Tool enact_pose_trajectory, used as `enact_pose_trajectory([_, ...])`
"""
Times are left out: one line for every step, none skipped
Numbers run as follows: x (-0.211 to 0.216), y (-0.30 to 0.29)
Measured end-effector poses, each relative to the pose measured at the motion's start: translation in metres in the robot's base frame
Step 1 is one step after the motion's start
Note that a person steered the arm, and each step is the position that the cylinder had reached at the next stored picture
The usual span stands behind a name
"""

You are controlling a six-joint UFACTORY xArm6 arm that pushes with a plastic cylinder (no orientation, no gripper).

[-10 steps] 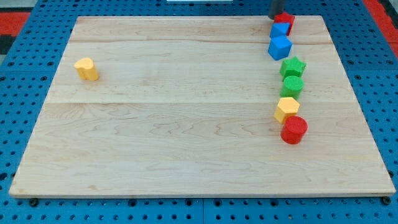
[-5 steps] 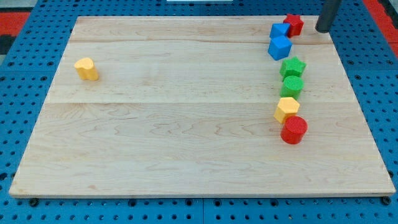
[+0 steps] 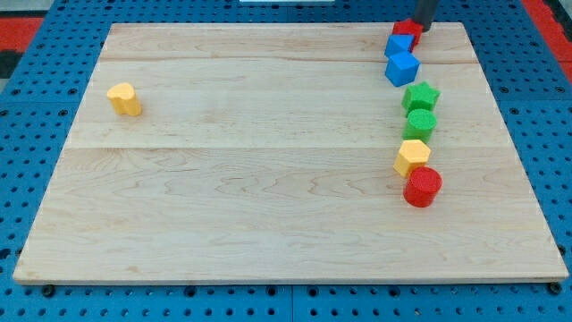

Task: Slightly move the red star above the blue triangle

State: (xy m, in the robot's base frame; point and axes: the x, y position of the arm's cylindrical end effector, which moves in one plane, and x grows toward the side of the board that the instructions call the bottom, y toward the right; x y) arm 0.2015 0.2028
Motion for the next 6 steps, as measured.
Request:
enact_pose_trajectory([-0.009,-0.012])
enact_pose_trajectory([-0.01,-0.012])
enact_pose_trajectory([-0.01,-0.081])
enact_pose_trajectory([-0.01,-0.104])
enact_pose_trajectory([0.003,-0.167])
enact_pose_trajectory([0.026,-0.26])
